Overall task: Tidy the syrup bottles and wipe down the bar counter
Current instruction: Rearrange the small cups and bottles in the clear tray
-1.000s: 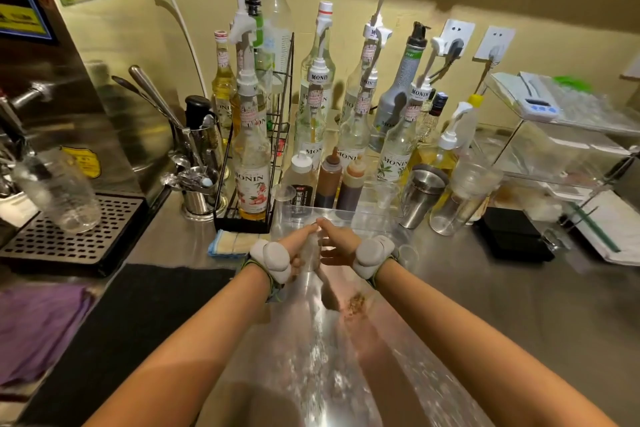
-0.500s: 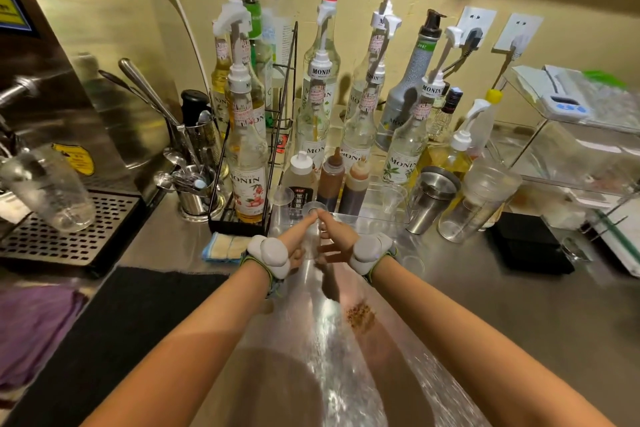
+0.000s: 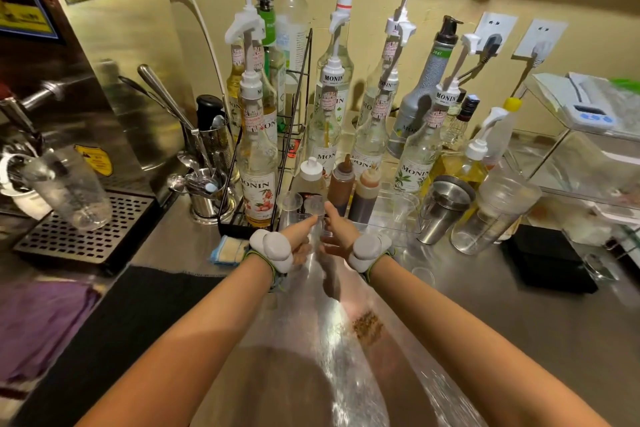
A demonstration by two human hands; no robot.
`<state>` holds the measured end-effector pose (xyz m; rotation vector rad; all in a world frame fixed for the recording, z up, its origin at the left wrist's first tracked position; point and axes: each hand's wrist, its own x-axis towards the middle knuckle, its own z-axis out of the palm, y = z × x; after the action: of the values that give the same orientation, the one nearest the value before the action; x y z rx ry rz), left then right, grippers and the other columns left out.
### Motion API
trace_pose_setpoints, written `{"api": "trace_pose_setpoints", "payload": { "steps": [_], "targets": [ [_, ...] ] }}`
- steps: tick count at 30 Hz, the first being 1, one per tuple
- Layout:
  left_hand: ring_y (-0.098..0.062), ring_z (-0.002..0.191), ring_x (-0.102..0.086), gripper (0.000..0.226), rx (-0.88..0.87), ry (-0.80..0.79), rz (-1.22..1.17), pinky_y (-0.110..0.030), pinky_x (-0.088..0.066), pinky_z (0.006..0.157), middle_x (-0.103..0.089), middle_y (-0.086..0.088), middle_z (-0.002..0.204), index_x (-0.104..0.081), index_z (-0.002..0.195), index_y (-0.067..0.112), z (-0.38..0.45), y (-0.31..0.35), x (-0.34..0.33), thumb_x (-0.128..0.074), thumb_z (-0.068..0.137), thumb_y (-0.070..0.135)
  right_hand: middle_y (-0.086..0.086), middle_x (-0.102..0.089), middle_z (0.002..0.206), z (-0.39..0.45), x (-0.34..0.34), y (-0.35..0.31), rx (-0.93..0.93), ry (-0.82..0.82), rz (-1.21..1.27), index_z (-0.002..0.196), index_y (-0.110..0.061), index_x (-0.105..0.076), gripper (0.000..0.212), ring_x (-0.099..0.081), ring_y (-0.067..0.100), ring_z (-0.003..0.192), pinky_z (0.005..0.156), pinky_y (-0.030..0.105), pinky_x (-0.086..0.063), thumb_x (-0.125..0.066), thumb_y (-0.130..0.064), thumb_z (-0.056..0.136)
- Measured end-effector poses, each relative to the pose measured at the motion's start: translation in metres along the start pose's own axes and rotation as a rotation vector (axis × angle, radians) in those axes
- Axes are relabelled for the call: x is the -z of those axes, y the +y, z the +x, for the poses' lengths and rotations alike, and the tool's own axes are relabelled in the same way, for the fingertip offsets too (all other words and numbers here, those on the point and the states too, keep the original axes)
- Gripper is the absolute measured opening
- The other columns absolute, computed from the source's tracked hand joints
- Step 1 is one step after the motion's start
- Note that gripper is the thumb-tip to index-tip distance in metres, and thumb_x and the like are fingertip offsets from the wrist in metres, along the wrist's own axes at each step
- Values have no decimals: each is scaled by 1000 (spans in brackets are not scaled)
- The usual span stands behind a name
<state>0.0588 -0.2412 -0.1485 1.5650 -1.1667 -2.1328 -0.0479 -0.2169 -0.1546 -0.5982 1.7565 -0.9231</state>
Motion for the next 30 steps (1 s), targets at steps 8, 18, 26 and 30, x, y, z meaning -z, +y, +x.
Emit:
{"api": "trace_pose_setpoints", "payload": {
  "steps": [8,18,26,30],
  "targets": [
    [-12,75,-52,59,-42,48,65,-19,-34,57,-54,-5,88,-45,141,12,-11,2,-5,-45,94,47,18,-56,131,-12,14,0,-2,34,68,123,-3,-56,53,-58,28,113,97,40,-51,-48,-46,91],
    [-10,63,-49,28,-2,-30,177,-23,-45,61,-53,0,80,-52,91,10,-21,0,-39,-53,93,38,12,-55,92,-36,67,4,94,191,-173,100,-2,-64,29,-49,19,70,77,35,-44,-52,-26,90],
    [-11,68,-52,26,-10,-124,253,-23,-47,64,-56,0,87,-52,103,11,-30,-10,-84,-50,95,36,9,-53,94,-57,116,32,23,337,-334,85,-7,-60,18,-48,21,88,80,27,-38,-51,-23,90],
    [-9,66,-53,27,-1,-146,312,-21,-46,60,-56,1,81,-51,104,12,-29,-21,-97,-47,95,37,12,-58,106,-63,131,48,-14,362,-345,107,-6,-60,29,-54,26,101,103,37,-43,-50,-26,89]
  ]
}}
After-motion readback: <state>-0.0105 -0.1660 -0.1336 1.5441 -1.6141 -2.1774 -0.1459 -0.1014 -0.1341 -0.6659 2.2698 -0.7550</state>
